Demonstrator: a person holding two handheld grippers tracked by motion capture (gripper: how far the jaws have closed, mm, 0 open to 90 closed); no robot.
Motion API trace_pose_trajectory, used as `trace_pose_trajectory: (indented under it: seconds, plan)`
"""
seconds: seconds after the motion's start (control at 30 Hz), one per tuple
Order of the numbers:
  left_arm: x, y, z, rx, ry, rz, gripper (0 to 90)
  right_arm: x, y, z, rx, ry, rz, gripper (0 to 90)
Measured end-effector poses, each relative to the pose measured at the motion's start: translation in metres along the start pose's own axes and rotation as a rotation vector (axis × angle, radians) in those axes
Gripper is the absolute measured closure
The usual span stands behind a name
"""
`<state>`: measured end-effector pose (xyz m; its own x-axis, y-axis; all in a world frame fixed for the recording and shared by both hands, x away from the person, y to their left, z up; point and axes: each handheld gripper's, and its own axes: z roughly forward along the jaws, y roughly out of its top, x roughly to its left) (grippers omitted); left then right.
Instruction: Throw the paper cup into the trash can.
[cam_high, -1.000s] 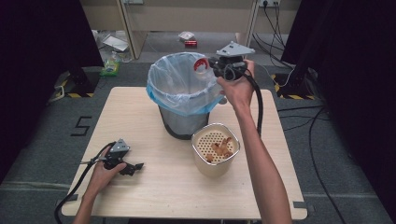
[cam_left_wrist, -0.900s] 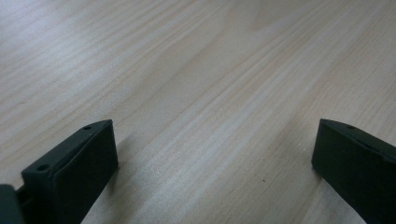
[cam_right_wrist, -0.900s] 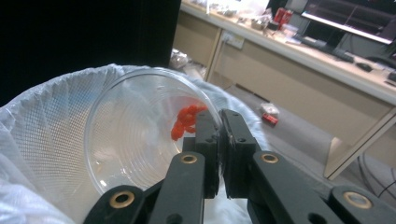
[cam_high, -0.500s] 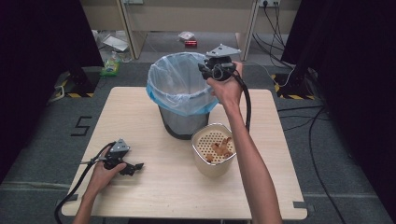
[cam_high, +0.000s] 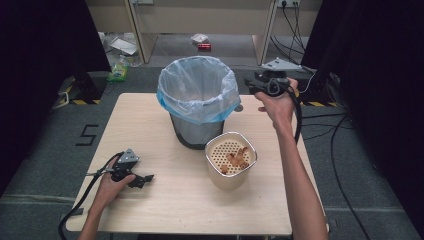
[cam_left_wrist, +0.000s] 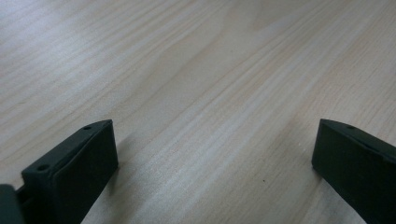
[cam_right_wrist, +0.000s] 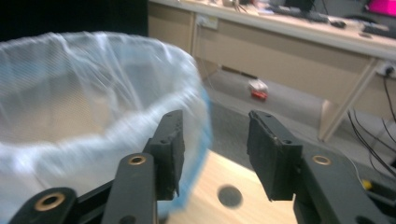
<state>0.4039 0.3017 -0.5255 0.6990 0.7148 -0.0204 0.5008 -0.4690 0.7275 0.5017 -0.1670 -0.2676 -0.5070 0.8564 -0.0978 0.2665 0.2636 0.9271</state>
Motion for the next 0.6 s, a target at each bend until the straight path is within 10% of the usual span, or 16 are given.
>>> trace_pose_trajectory:
  seconds: [0.6]
  plan:
    - [0.000,0.000,0.000,0.002,0.000,0.002,0.0,-0.029,-0.093,-0.039,0.117,-0.051,0.014,44.5]
